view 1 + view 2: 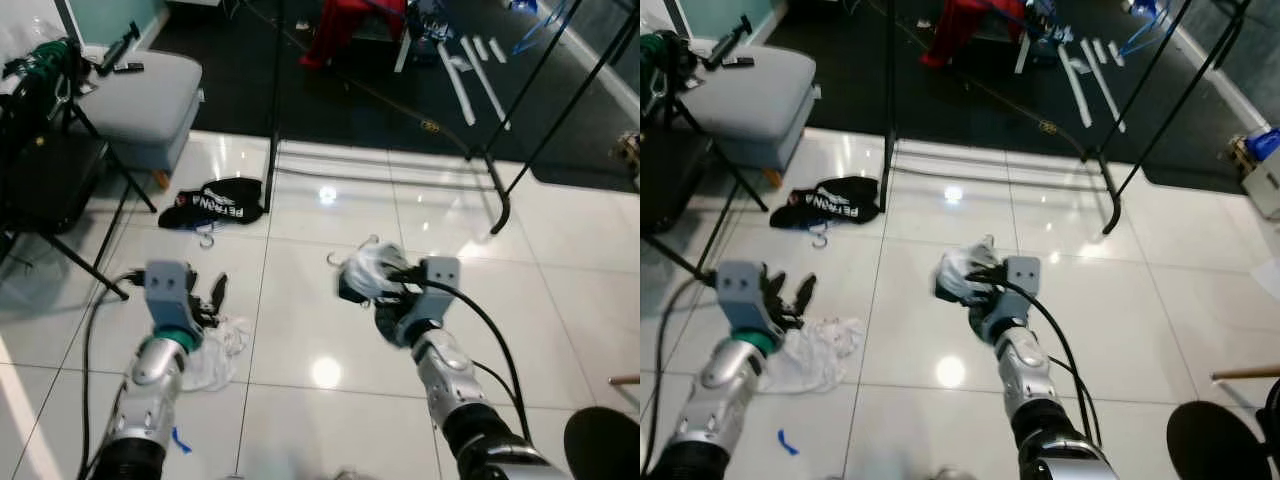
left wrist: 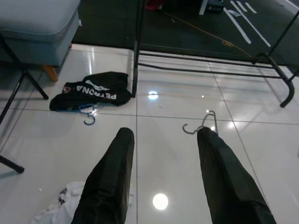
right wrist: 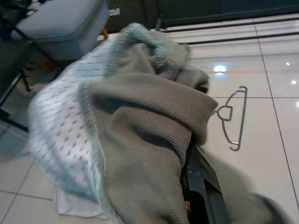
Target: Hang hanger
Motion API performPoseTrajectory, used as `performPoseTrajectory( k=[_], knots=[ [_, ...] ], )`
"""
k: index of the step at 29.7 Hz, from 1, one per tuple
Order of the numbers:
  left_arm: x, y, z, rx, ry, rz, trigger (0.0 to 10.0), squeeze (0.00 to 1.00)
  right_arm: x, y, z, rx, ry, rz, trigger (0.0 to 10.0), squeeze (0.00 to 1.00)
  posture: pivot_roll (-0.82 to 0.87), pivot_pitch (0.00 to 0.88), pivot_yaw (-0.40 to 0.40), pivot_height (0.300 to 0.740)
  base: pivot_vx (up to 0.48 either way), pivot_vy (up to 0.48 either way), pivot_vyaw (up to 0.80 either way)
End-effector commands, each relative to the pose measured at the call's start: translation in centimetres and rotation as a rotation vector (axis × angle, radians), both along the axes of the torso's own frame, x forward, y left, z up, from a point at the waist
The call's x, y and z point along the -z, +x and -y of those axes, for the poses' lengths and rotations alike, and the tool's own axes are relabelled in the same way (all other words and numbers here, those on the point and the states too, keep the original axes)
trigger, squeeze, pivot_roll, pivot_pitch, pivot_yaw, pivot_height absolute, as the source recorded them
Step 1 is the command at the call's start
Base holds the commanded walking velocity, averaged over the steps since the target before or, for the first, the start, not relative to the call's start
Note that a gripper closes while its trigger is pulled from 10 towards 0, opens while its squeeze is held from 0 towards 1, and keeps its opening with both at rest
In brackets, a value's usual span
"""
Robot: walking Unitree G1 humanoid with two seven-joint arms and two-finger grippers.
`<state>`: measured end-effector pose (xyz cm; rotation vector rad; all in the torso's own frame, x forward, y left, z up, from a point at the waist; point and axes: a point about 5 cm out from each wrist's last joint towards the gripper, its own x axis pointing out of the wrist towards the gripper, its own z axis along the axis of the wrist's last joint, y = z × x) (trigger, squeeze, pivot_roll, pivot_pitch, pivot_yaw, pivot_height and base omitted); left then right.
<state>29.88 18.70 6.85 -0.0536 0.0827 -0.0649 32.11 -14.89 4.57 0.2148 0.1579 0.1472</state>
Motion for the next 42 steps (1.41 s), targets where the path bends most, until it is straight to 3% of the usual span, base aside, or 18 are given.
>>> performPoseTrajectory(
  k=[1,28,42],
  knots=[
    [0.20,-0.12,0.61,0.022,-0.014,-0.008,10.0,0.00,0.22,-0.15,0.59,0.019,-0.006,-0.010,10.0,0.00,0.04,0.044,-0.030,0.740,0.304,0.000,0.00],
    [0.24,-0.04,0.64,0.027,-0.013,-0.014,10.0,0.00,0.24,-0.16,0.67,0.023,-0.006,-0.011,10.0,0.00,0.03,0.043,-0.029,0.740,0.302,0.000,0.00],
    [0.75,-0.09,0.97,0.039,0.030,-0.046,10.0,0.00,0.26,-0.18,0.65,0.023,-0.006,-0.013,10.0,0.00,0.03,0.051,-0.029,0.740,0.000,0.000,0.00]
  ],
)
